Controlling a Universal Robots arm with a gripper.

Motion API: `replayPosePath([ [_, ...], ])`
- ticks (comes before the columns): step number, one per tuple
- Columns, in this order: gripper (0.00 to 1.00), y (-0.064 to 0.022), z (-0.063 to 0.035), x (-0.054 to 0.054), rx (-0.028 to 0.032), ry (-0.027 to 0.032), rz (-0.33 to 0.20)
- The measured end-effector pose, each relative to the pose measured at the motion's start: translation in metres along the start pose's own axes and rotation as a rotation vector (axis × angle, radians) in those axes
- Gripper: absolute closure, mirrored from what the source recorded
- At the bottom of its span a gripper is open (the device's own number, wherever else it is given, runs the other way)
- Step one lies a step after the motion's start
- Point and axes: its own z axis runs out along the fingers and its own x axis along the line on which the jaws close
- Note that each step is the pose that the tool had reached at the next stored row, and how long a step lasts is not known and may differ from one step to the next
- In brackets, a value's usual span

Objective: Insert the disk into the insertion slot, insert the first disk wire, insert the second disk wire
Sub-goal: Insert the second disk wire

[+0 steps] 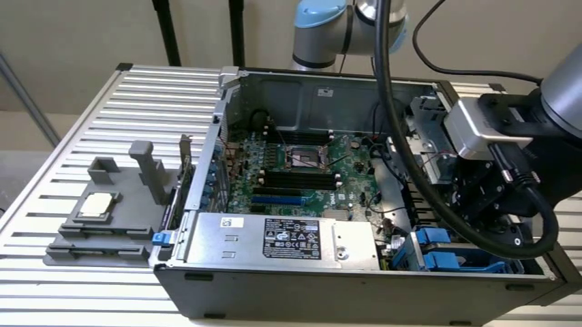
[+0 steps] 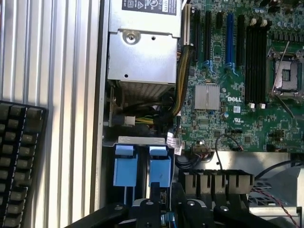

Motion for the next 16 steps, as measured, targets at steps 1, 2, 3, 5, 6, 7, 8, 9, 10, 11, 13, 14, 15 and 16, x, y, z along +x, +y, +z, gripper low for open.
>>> replayPosePath([
  [1, 0.75, 0.0022, -0.0017, -0.0002, 0.0009, -0.0001, -0.001],
  [2, 0.75, 0.004, -0.0022, -0.0003, 0.0025, -0.0002, -0.001],
  [3, 0.75, 0.0047, -0.0022, -0.0002, 0.004, -0.0002, -0.002],
  [5, 0.77, 0.0046, -0.0022, -0.0003, 0.004, -0.0004, -0.002],
  [6, 0.84, 0.0046, -0.0022, -0.0003, 0.0041, -0.0004, -0.002],
  [7, 0.89, 0.0046, -0.0023, -0.0003, 0.0041, -0.0003, -0.002],
  [8, 0.89, 0.0046, -0.0023, -0.0003, 0.0041, -0.0004, -0.002],
  [9, 0.89, 0.0046, -0.0023, -0.0003, 0.0041, -0.0003, -0.002],
  [10, 0.89, 0.0047, -0.0023, -0.0003, 0.0041, -0.0003, -0.002],
  [11, 0.89, 0.0047, -0.0023, -0.0003, 0.0041, -0.0003, -0.002],
  [13, 0.89, 0.0047, -0.0023, -0.0003, 0.0041, -0.0003, -0.002],
  [14, 0.89, 0.0047, -0.0023, -0.0003, 0.0041, -0.0003, -0.002],
  [15, 0.89, 0.0047, -0.0023, -0.0003, 0.0041, -0.0003, -0.002],
  [16, 0.89, 0.0047, -0.0023, -0.0003, 0.0041, -0.0003, -0.002],
])
